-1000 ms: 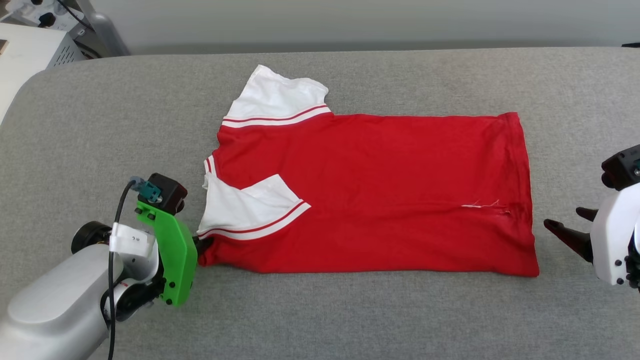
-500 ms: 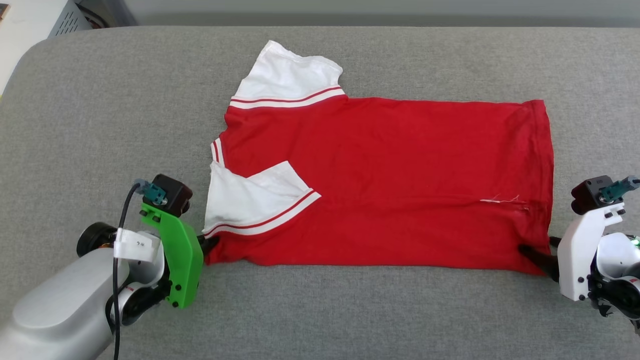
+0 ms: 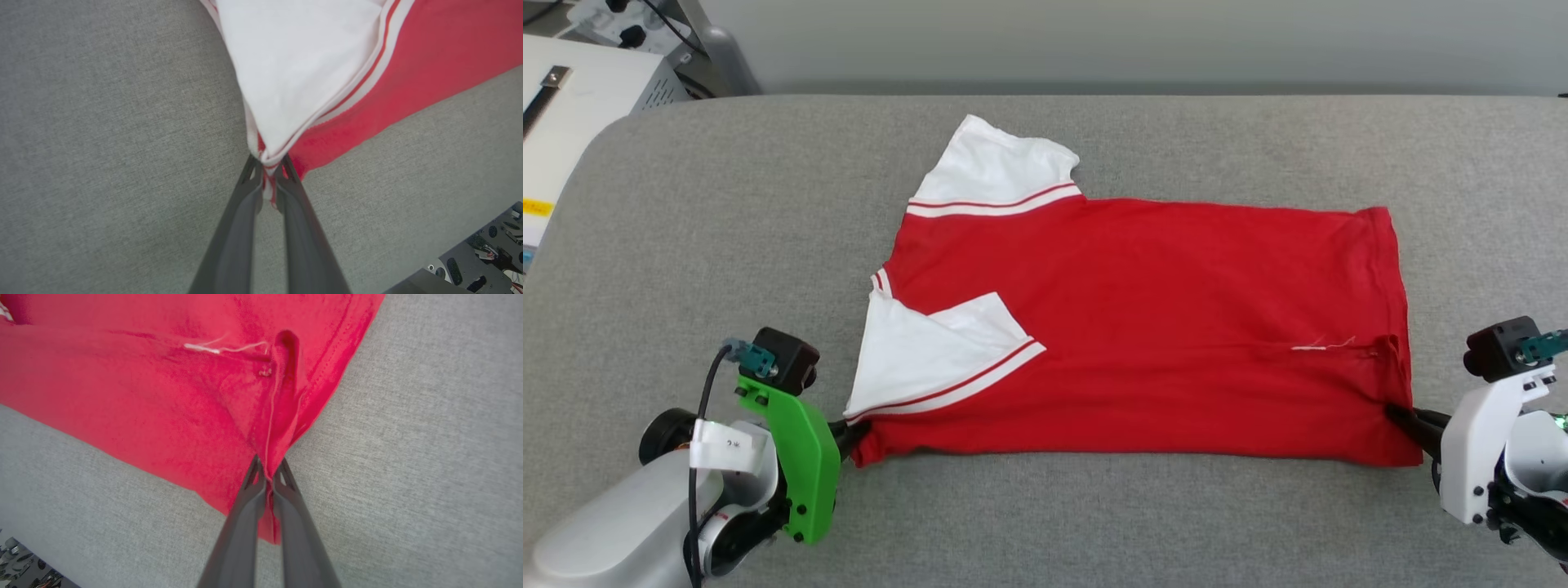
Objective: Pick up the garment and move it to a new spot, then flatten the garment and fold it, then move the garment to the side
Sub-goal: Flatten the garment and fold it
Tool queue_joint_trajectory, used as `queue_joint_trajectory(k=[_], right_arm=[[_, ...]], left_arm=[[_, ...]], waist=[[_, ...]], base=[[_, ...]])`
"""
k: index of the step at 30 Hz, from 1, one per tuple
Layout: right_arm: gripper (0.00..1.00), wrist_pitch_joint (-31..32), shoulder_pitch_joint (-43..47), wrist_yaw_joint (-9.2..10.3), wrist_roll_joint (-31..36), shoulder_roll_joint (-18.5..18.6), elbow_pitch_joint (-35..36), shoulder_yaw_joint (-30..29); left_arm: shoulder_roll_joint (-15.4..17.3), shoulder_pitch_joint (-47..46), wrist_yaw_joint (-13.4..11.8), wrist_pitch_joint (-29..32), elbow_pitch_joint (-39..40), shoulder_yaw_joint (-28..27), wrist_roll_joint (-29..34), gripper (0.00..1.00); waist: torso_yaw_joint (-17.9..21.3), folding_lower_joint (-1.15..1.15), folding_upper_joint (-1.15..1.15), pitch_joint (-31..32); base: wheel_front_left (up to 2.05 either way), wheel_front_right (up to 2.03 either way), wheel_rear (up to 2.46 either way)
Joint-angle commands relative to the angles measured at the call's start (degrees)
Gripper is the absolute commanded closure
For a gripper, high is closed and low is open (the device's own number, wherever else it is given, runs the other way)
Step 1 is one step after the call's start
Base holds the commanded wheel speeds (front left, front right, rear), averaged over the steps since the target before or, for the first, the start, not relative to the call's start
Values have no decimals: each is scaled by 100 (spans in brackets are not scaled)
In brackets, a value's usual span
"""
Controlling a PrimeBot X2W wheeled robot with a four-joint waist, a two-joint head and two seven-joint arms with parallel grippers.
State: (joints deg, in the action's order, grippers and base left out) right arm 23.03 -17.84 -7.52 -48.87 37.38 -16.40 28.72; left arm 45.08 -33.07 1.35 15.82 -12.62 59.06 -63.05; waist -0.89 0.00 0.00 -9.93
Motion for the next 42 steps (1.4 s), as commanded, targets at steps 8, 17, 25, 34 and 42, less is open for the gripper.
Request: queue_joint_trajectory(k=[8, 17, 25, 34, 42], right_arm=[[100, 78, 947, 3, -126, 359, 776, -544], [100, 484, 1365, 3, 12, 81, 891, -1159], [100, 453, 1192, 3, 472, -335, 237, -1048], [0, -617, 1338, 3, 676, -534, 335, -1361], [0, -1943, 1244, 3, 1555, -1062, 1062, -2366]], left_arm=[[525, 600, -334, -45, 874, 2, -173, 100], [479, 904, -623, -63, 1050, 118, -209, 100], [113, 881, -459, -13, 255, 249, -233, 100], [300, 829, -577, -534, 224, -78, -212, 0], [637, 145, -996, -1094, 434, -550, 351, 0]], waist=[[46, 0, 0, 418], [108, 0, 0, 77], [107, 0, 0, -92], [-2, 0, 0, 214], [120, 0, 0, 244]], base=[[0, 0, 0], [0, 0, 0], [0, 0, 0], [0, 0, 0], [0, 0, 0]])
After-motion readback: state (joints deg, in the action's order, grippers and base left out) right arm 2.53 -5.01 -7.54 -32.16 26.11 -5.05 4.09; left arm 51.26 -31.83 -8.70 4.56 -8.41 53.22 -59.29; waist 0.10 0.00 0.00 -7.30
